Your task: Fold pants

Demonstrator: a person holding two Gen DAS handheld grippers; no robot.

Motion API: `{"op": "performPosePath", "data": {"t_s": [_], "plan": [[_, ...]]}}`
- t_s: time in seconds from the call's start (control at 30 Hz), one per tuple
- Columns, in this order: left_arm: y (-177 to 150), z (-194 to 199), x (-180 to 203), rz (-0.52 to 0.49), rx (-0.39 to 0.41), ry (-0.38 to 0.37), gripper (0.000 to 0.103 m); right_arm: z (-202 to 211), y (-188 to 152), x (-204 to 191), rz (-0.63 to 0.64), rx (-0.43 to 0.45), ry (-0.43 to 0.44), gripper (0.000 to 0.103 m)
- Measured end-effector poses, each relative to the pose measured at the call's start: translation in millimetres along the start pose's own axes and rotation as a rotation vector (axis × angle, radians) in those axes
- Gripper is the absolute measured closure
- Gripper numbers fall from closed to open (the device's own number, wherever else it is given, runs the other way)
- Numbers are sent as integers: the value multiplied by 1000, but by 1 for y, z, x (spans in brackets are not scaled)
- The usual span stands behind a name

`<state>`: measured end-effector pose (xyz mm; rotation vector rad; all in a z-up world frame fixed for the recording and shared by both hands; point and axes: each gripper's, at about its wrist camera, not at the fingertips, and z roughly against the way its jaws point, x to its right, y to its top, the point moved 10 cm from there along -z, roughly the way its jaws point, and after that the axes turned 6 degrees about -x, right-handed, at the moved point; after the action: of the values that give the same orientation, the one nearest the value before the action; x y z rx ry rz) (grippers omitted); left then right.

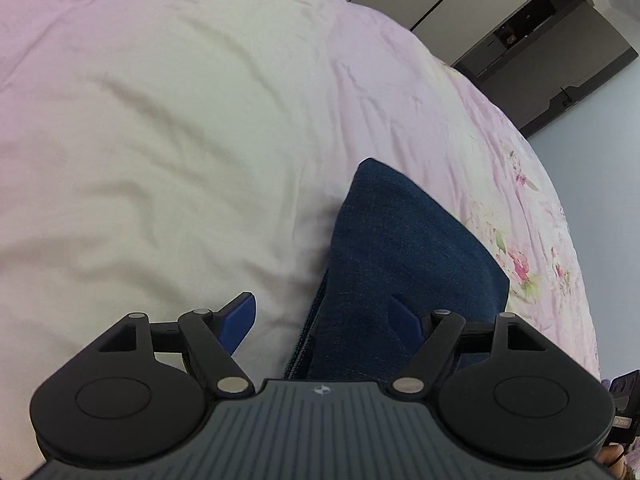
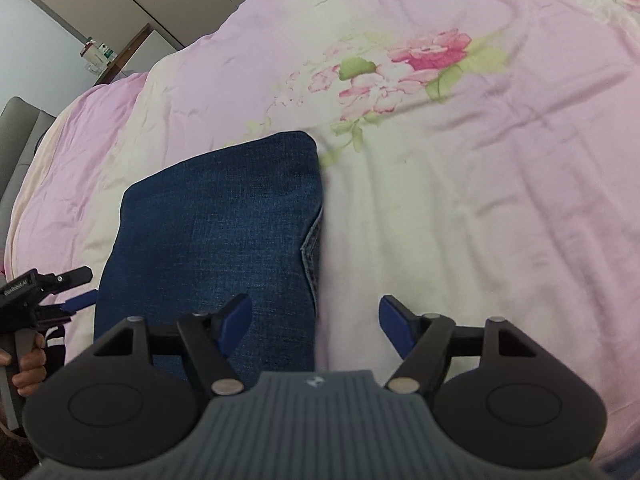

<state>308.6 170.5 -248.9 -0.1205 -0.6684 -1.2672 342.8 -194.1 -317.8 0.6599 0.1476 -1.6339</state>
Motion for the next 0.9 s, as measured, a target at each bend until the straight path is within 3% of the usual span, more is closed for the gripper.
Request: {"op": "performPosePath", "data": {"t_s": [0.47, 0.73, 0.77, 0.83, 0.87, 0.9], "plan": [[-2, -42, 9, -107, -112, -25, 2, -35, 5, 2, -52, -22, 63, 37], [-5, -50, 14, -143, -116, -41, 2, -50, 11, -7, -48, -5, 109, 47], [-5, -51, 16, -146, -116, -42, 2, -53, 13, -9, -54, -7, 116, 52], [-5, -53, 20, -152, -118, -45, 4, -56, 16, -12, -66, -10, 132, 55], [-6, -54, 24, -155, -121, -54, 10, -58, 17, -13, -70, -13, 128, 55], [-7, -55, 29, -151, -128, -77, 24, -59, 18, -15, -70, -16, 124, 55]]}}
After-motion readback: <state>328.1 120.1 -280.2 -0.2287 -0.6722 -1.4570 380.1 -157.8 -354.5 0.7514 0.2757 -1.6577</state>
